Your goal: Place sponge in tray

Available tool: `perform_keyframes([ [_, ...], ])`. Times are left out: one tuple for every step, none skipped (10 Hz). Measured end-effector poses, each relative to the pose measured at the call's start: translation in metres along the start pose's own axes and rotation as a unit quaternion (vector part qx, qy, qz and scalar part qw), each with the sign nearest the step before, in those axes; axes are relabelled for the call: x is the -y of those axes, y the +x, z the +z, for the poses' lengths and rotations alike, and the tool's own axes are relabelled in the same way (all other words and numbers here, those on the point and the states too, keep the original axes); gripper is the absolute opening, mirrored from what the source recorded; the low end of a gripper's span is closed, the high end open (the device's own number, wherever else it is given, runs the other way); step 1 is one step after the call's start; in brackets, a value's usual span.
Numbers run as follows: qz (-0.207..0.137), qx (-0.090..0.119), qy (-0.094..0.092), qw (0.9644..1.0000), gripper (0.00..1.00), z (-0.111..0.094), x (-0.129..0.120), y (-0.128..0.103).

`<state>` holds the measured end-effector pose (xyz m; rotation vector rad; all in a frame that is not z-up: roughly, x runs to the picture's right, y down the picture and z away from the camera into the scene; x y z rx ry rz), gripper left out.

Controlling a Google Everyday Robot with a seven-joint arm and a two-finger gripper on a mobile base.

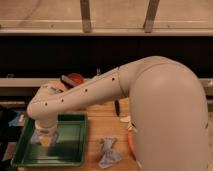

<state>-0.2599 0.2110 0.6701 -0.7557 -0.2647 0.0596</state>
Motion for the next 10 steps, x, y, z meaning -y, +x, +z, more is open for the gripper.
perform_keyframes([
  [0.001, 0.000, 0.000, 1.0000, 0.68, 0.000, 0.000, 0.000],
  [0.002, 0.000, -0.001, 1.0000, 0.68, 0.000, 0.000, 0.001],
  [0.007, -0.001, -0.003, 1.0000, 0.68, 0.001, 0.002, 0.003],
  [0.014, -0.005, -0.009, 0.9998, 0.68, 0.008, 0.005, 0.007],
  [0.022, -0.005, -0.016, 0.9996, 0.68, 0.021, 0.009, 0.011],
  [0.024, -0.003, -0.019, 0.9995, 0.68, 0.029, 0.011, 0.011],
  [0.025, -0.003, -0.019, 0.9995, 0.68, 0.029, 0.011, 0.011],
  [0.026, -0.003, -0.019, 0.9995, 0.68, 0.029, 0.012, 0.013],
  [0.026, -0.003, -0.019, 0.9995, 0.68, 0.029, 0.012, 0.012],
  [0.026, -0.003, -0.019, 0.9995, 0.68, 0.029, 0.011, 0.012],
])
